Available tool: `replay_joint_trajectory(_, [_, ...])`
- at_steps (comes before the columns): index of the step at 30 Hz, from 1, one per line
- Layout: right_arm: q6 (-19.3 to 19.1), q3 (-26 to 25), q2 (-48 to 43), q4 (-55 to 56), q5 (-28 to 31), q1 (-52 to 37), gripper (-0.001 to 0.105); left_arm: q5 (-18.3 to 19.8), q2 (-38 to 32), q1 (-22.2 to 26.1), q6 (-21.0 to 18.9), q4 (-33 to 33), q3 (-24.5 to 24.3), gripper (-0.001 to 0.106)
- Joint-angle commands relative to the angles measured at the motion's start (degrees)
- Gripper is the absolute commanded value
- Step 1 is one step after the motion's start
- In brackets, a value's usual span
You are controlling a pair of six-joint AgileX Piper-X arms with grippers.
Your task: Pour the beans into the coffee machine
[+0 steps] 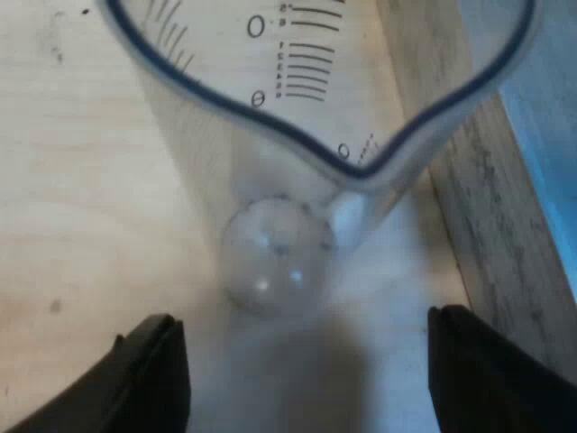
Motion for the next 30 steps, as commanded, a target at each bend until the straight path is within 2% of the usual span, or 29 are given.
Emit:
replay_joint_trajectory(1, [0.11, -0.08, -0.33, -0.73, -1.68, -0.39, 0.073, -2.66, -7.54, 0.04, -0.56, 7.27, -0.34, 0.06])
replay_joint_trajectory(6, [0.11, -0.08, -2.93, 1.75, -4.12, -0.39, 0.073, -2.66, -13.45, 0.04, -0.56, 18.54, -0.51, 0.06])
replay_joint_trajectory(9, [0.11, -0.08, -6.49, 7.83, -4.27, -0.39, 0.073, -3.69, -18.27, 0.04, -0.56, 24.13, -0.51, 0.06])
replay_joint_trajectory(11, [0.11, -0.08, -8.22, 10.36, -5.01, -0.39, 0.073, -3.69, -21.36, 0.04, -0.56, 25.98, -0.51, 0.06])
replay_joint_trajectory(15, [0.11, -0.08, -13.12, 15.35, -10.37, -0.39, 0.073, -3.96, -29.08, 0.04, -0.67, 31.38, -0.51, 0.06])
replay_joint_trajectory(18, [0.11, -0.08, -17.41, 19.7, -10.96, -0.39, 0.073, -3.96, -34.82, 0.04, -1.99, 34.99, -0.51, 0.06])
replay_joint_trajectory(25, [0.11, -0.28, -26.42, 30.0, -12.34, -0.39, 0.073, -3.96, -44.97, 0.04, -3.06, 36.27, -2.59, 0.06])
replay_joint_trajectory(27, [1.46, -0.96, -29.99, 34.51, -12.32, -0.39, 0.073, -3.96, -47.25, -0.55, -3.91, 36.28, -4.99, 0.06])
replay_joint_trajectory(30, [1.55, -1.45, -31.64, 36.73, -12.32, -0.39, 0.073, -3.74, -48.2, -2.72, -4.38, 36.67, -8.39, 0.06])
